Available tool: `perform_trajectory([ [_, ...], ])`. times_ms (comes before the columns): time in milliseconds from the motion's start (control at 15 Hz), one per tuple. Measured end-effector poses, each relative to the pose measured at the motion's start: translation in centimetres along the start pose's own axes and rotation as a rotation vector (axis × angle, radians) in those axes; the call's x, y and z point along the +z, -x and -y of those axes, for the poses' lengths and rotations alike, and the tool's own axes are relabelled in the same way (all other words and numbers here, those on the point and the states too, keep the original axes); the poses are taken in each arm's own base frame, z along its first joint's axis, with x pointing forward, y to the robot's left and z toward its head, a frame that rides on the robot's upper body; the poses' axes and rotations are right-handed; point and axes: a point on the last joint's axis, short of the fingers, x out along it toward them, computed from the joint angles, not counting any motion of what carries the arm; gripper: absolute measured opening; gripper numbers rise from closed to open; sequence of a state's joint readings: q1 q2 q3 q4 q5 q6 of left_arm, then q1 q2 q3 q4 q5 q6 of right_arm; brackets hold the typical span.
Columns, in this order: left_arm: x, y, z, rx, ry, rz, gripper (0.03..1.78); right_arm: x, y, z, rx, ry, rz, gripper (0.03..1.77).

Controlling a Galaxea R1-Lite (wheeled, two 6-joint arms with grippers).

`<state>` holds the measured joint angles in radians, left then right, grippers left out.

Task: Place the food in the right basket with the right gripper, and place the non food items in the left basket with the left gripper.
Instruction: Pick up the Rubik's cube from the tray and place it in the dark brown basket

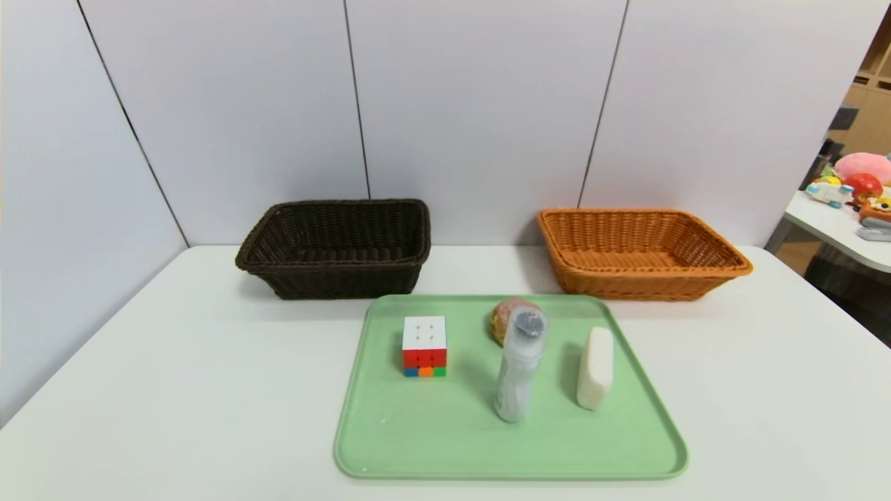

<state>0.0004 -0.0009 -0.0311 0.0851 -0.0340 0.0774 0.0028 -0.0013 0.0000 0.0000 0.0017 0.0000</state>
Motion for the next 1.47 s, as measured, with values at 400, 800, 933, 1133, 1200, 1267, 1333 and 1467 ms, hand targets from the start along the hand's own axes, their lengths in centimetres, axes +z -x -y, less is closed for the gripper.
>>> perform_trajectory([
  [400, 0.02, 0.01, 0.00, 0.000, 0.016, 0.000, 1.69, 0.00, 0.00, 0.00, 0.000, 0.000, 0.000, 1.70],
  [800, 0.02, 0.01, 0.00, 0.000, 0.014, 0.001, 1.69, 0.00, 0.00, 0.00, 0.000, 0.002, 0.000, 1.70],
  [933, 0.02, 0.01, -0.01, 0.003, 0.030, 0.000, 1.69, 0.00, 0.00, 0.00, -0.001, 0.000, 0.000, 1.70],
  [1133, 0.02, 0.01, -0.01, 0.004, 0.028, 0.001, 1.69, 0.00, 0.00, 0.00, -0.002, 0.000, 0.000, 1.70],
  [1200, 0.02, 0.01, -0.01, 0.004, 0.029, 0.000, 1.69, 0.00, 0.00, 0.00, -0.002, 0.000, 0.000, 1.70],
  [1267, 0.05, 0.03, 0.00, 0.001, 0.028, -0.001, 1.69, 0.00, 0.00, 0.00, -0.002, 0.002, 0.000, 1.70],
  [1333, 0.06, 0.06, 0.00, 0.000, 0.026, -0.006, 1.69, 0.01, 0.00, 0.00, -0.001, 0.008, 0.001, 1.70],
  [1467, 0.06, 0.21, 0.01, -0.004, 0.023, -0.031, 1.69, 0.02, 0.04, -0.01, 0.004, 0.029, -0.006, 1.70],
])
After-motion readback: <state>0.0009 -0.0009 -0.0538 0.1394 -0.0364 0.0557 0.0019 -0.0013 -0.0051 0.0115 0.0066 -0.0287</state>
